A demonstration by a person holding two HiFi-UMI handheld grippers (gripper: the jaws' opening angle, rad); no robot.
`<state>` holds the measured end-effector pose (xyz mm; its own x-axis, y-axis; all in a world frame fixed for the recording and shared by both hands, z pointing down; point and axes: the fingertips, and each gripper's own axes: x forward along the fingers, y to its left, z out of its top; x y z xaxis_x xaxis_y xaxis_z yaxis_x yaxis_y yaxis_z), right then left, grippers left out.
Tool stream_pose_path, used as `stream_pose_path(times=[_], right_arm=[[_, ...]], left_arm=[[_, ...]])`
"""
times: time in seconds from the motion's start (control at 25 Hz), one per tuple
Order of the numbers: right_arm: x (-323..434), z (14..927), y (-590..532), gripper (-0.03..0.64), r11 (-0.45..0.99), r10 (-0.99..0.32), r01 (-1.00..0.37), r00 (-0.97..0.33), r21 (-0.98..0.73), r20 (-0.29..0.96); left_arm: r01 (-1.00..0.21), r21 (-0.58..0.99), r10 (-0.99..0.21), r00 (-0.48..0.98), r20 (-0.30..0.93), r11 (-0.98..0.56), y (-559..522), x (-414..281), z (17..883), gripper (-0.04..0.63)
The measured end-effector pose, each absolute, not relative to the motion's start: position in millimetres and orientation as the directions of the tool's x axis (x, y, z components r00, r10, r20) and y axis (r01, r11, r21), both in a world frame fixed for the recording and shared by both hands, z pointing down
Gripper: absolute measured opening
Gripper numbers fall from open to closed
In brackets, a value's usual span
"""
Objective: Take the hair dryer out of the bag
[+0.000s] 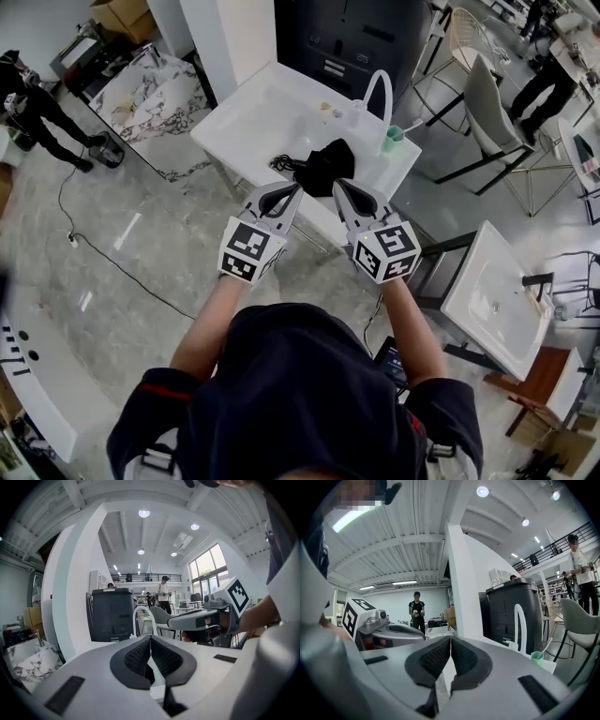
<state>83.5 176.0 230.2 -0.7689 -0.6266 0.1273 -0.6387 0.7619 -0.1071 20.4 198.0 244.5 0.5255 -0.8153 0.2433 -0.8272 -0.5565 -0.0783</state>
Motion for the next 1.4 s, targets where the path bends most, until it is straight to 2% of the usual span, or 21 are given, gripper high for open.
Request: stream_pose_path(times=[0.36,0.96,1.4], right_arm=[[64.9,244.7,122.3,0.034,0.733,-0.65,-0.67,-0.741,-0.119,0.168],[8.8,236.5,49.6,0.034,0.695,-0.685,-0.707,-0.706,-0.13,0.177],[-23.8,247.4,10.1,0.034,0.643,-0.721,-0.756,-0.651,-0.121,0.235]], left_arm=[[-0.838,-0.043,-0.814,0.515,0.268,-0.544,143.3,-9.8,254.2,0.015],[-0.783,-0.034,-0.757,0.589,0.284,-0.621,72.7,-56.5,246.4,0.015],[-0.745,0.035,-0.708,0.647,0.284,-0.666,31.1,-96.5,255.7,0.015]])
